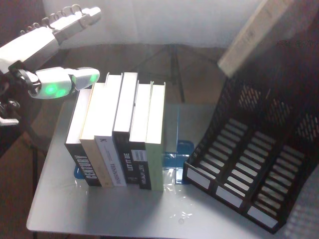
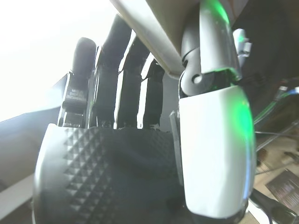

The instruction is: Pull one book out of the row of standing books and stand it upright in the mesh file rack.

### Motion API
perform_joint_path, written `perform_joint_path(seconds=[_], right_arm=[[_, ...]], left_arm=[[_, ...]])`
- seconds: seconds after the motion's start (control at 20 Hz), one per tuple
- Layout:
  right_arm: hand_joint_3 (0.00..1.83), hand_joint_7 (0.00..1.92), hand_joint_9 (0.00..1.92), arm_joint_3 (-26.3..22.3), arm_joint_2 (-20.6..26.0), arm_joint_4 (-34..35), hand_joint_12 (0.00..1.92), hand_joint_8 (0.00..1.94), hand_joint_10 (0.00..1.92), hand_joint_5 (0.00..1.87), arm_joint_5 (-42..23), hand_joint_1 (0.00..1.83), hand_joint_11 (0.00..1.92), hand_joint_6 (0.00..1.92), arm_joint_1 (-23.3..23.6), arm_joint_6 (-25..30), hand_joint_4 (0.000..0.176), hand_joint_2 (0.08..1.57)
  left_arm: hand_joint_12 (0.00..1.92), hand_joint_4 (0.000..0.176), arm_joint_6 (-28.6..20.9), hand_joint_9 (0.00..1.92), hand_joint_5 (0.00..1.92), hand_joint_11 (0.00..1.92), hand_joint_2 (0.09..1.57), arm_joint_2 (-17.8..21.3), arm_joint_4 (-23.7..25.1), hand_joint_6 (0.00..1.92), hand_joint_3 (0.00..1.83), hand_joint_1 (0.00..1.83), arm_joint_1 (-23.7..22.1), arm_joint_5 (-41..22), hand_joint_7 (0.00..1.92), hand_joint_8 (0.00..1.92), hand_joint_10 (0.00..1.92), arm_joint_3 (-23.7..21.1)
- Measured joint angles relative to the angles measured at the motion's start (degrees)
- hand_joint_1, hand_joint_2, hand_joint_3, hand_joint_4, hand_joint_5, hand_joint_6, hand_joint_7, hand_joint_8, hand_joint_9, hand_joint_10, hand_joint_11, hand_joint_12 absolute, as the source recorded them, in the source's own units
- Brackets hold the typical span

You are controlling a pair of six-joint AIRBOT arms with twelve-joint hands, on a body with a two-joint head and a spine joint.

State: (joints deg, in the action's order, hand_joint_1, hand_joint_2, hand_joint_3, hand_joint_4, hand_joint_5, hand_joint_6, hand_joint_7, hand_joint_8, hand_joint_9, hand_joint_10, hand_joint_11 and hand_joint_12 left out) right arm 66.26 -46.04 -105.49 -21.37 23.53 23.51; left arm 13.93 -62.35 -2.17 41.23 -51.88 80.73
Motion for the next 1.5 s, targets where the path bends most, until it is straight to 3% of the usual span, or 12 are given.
perform_joint_path(seconds=[0.15,0.2,0.35,0.5,0.55,0.75,0.95,1.0,1.1,1.2,1.4,1.5], right_arm=[[0.01,0.76,0.50,-0.1,0.0,-0.7,1.92,1.40,1.45,0.89,-0.5,1.19,0.00,1.14,-0.9,1.1,0.000,1.20],[0.00,0.78,0.60,-0.2,0.0,-0.8,1.92,1.39,1.56,0.83,-0.4,1.31,0.16,1.16,-1.6,1.2,0.000,1.21],[0.00,0.71,0.33,-0.2,-0.4,-1.3,1.92,1.55,1.79,0.95,0.0,1.22,0.02,0.97,-3.1,1.3,0.000,1.20],[0.01,0.77,0.64,0.5,-1.7,-1.2,1.92,1.36,1.62,0.81,0.6,1.34,0.33,1.17,-5.4,1.3,0.000,1.22],[0.01,0.74,0.62,0.8,-2.3,-1.5,1.92,1.59,1.84,0.84,0.7,1.24,0.48,1.03,-6.1,1.3,0.000,1.22],[0.02,0.75,0.59,1.0,-3.8,-1.6,1.92,1.51,1.78,0.85,1.0,1.34,0.45,0.96,-8.6,1.3,0.000,1.23],[0.00,0.86,0.82,2.3,-5.8,-1.4,1.92,1.25,1.62,0.86,1.1,1.37,0.71,0.91,-12.0,1.3,0.000,1.18],[0.01,0.80,0.94,2.8,-6.5,-1.0,1.92,1.59,1.87,0.81,1.5,1.22,0.93,1.00,-13.0,1.1,0.000,1.22],[0.00,0.78,0.85,3.5,-7.7,0.7,1.92,1.61,1.92,0.81,2.1,1.22,0.85,1.02,-15.0,0.6,0.000,1.22],[0.00,0.76,0.65,3.5,-8.1,1.0,1.92,1.42,1.55,0.84,1.9,1.17,0.49,1.20,-15.6,0.4,0.000,1.22],[0.00,0.79,0.69,4.2,-9.3,5.3,1.74,1.26,1.48,0.78,2.6,1.30,0.47,1.33,-17.4,-2.7,0.000,1.22],[0.00,0.80,0.75,4.6,-10.3,6.8,1.72,1.40,1.38,0.75,2.8,1.17,0.62,1.28,-18.6,-4.6,0.000,1.23]], left_arm=[[0.00,0.012,0.0,0.00,0.06,0.00,1.28,0.0,0.0,0.00,0.00,0.79,-0.4,0.3,0.00,0.00,0.00,0.0],[0.00,0.006,0.0,0.00,0.06,0.00,1.28,0.0,0.0,0.00,0.00,0.76,-0.4,0.4,0.00,0.00,0.00,-0.1],[0.00,0.009,0.0,0.00,0.07,0.00,1.27,0.0,-0.8,0.01,0.00,0.77,0.0,0.3,0.00,0.00,0.00,-0.6],[0.00,0.013,0.0,0.00,0.07,0.00,1.27,0.8,-1.9,0.00,0.00,0.77,1.8,-0.2,0.00,0.00,0.00,-1.4],[0.00,0.014,0.0,0.00,0.07,0.00,1.27,1.1,-2.7,0.00,0.00,0.77,2.2,-0.3,0.00,0.00,0.00,-1.6],[0.00,0.005,0.1,0.00,0.08,0.00,1.27,1.8,-4.1,0.00,0.00,0.76,2.5,-1.7,0.00,0.00,0.00,-2.0],[0.00,0.000,0.1,0.00,0.08,0.00,1.27,1.8,-4.6,0.00,0.00,0.77,3.3,-1.8,0.00,0.00,0.00,-2.0],[0.00,0.012,0.1,0.00,0.07,0.00,1.27,1.8,-4.8,0.00,0.00,0.77,3.8,-1.9,0.00,0.00,0.00,-2.0],[0.00,0.005,0.1,0.00,0.07,0.00,1.27,1.8,-5.8,0.00,0.00,0.77,4.2,-2.1,0.00,0.00,0.00,-2.2],[0.00,0.000,0.1,0.00,0.07,0.00,1.27,1.8,-6.1,0.00,0.00,0.78,4.6,-2.7,0.00,0.00,0.00,-2.3],[0.00,0.005,0.1,0.00,0.07,0.00,1.26,2.0,-6.6,0.00,0.00,0.81,5.4,-3.7,0.00,0.00,0.00,-3.0],[0.00,0.018,0.1,0.00,0.08,0.00,1.26,2.1,-7.1,0.00,0.00,0.82,5.9,-4.2,0.00,0.00,0.00,-3.1]])
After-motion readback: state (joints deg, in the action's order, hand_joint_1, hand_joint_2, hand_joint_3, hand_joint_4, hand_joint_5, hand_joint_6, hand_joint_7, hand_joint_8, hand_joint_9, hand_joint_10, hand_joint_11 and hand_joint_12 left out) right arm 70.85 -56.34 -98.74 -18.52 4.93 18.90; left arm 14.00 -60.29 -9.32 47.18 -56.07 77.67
